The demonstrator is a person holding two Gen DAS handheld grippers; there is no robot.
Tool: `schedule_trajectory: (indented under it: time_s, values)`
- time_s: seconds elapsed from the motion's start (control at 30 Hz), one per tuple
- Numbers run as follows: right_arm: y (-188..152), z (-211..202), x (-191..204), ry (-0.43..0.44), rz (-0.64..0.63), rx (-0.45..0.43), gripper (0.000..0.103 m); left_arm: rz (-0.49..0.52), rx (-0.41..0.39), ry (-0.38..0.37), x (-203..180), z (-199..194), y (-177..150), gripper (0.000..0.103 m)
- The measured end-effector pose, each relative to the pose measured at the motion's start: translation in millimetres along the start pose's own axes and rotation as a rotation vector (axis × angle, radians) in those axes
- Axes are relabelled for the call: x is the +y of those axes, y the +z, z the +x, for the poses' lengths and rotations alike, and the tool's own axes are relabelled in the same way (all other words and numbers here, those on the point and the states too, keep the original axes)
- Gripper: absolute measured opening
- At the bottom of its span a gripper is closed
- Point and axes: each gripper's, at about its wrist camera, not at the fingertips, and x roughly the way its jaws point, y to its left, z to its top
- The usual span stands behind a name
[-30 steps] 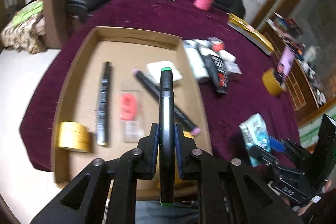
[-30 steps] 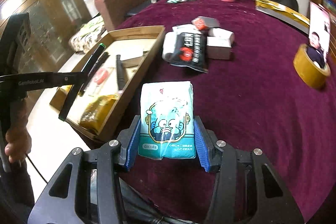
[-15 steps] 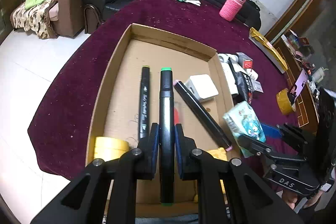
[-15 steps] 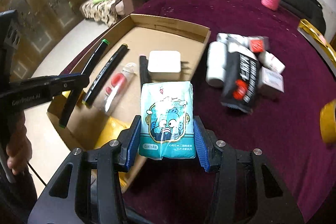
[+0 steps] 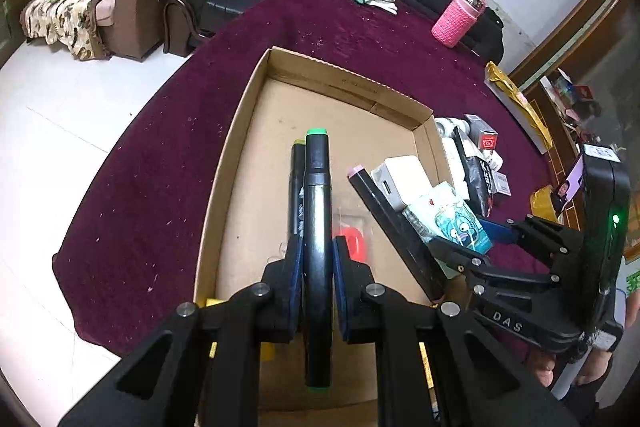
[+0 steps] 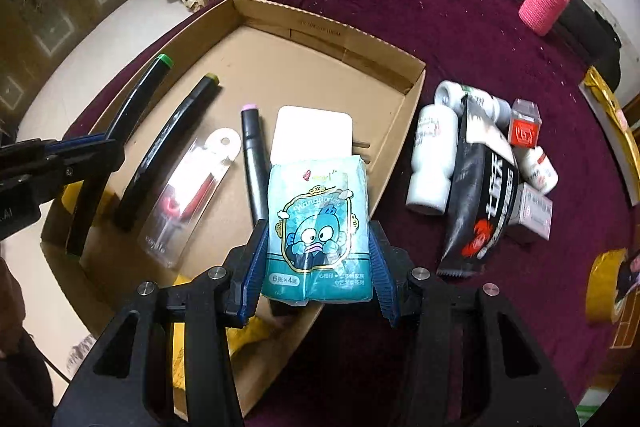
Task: Organize objects
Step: 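Carry the tissue packet and marker into the tray and open both tools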
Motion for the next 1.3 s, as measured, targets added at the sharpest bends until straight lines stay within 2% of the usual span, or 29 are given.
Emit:
schedule_trajectory:
  time_s: [0.2, 0.3, 0.5, 0.6, 0.73, 0.87, 0.97, 1.07, 1.17, 1.3]
  values:
    - [-3.2, 0.4, -1.9, 0.017, 0.000, -0.002, 0.048, 0.016, 0.018, 0.021, -6.5, 8.8, 9.0, 0.013]
    - [-2.2, 0.9, 0.8, -0.001, -0.013, -0.022, 0.048, 0.014, 0.034, 0.028, -6.4, 16.4, 16.6, 0.013]
    - [16.8, 13.2, -24.3, 0.032, 0.090, -0.112, 0.048, 0.043, 0.066, 0.034, -18.2, 32.3, 27.5, 0.013]
    - [11.8, 7.7, -28.2, 0.075, 0.119, -0.137, 0.048, 0.051, 0.077, 0.046, -21.1, 39.0, 28.9, 0.013]
    - [3.3, -3.8, -20.7, 0.147, 0.121, -0.147, 0.048, 0.064, 0.086, 0.055, -23.1, 45.4, 30.4, 0.013]
    - [9.8, 8.1, -11.2, 0.122, 0.107, -0.106, 0.048, 0.060, 0.114, 0.072, -20.6, 52.9, 32.7, 0.013]
    - [16.5, 24.6, -7.5, 0.138, 0.107, -0.070, 0.048, 0.056, 0.132, 0.072, -15.1, 56.0, 34.7, 0.013]
    - [24.2, 29.3, -5.0, 0.133, 0.097, -0.082, 0.048, 0.064, 0.130, 0.108, -11.8, 56.3, 38.5, 0.013]
    - [30.0, 33.3, -7.0, 0.088, 0.089, -0.106, 0.048, 0.057, 0.145, 0.114, -7.6, 61.0, 39.2, 0.013]
    - [30.8, 38.9, -13.4, 0.136, 0.111, -0.113, 0.048, 0.049, 0.141, 0.115, -7.0, 60.7, 35.9, 0.013]
